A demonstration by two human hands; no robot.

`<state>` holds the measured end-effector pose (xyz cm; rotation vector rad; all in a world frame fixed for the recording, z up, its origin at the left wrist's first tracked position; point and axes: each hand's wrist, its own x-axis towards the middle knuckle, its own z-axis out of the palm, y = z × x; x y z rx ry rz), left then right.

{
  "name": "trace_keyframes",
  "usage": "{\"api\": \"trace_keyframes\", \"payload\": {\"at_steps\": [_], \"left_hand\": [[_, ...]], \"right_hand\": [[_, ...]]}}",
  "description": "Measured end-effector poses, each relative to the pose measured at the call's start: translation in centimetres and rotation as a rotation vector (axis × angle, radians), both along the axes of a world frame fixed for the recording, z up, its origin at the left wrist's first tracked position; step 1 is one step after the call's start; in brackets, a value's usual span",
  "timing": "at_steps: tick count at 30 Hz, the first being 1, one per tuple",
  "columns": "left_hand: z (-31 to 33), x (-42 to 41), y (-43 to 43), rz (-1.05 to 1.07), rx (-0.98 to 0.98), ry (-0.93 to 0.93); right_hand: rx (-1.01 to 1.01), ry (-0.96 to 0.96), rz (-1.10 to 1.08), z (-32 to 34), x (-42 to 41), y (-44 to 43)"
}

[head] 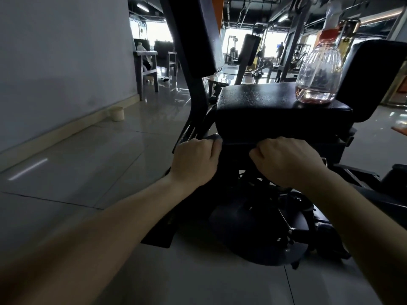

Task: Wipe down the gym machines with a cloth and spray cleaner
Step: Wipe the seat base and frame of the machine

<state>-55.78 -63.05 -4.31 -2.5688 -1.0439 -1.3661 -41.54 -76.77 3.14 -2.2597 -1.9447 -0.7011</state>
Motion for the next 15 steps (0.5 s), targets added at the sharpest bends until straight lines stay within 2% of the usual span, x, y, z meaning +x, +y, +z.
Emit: {"api": "trace_keyframes", "payload": {"at_steps": [2, 4, 9, 15], "left_hand": [[-1.1, -0.9, -0.8, -0.02, 0.14, 0.017], [-3.1, -2.0, -1.3, -0.059, 0.193, 0.064], [-5.9, -4.4, 0.7, 0.072, 0.144, 0.043], [-4.7, -2.0, -1.6, -0.055, 0.044, -0.1]], "right_hand": [[0.007, 0.048, -0.022, -0.2, 0.2, 0.3], [-0.021, 0.077, -0.023, -0.3, 0.6, 0.7], [-0.083, 0.1, -0.006, 0.3, 0.9, 1.0], [-0.045, 0.11, -0.05, 0.2, 0.1, 1.0]]}}
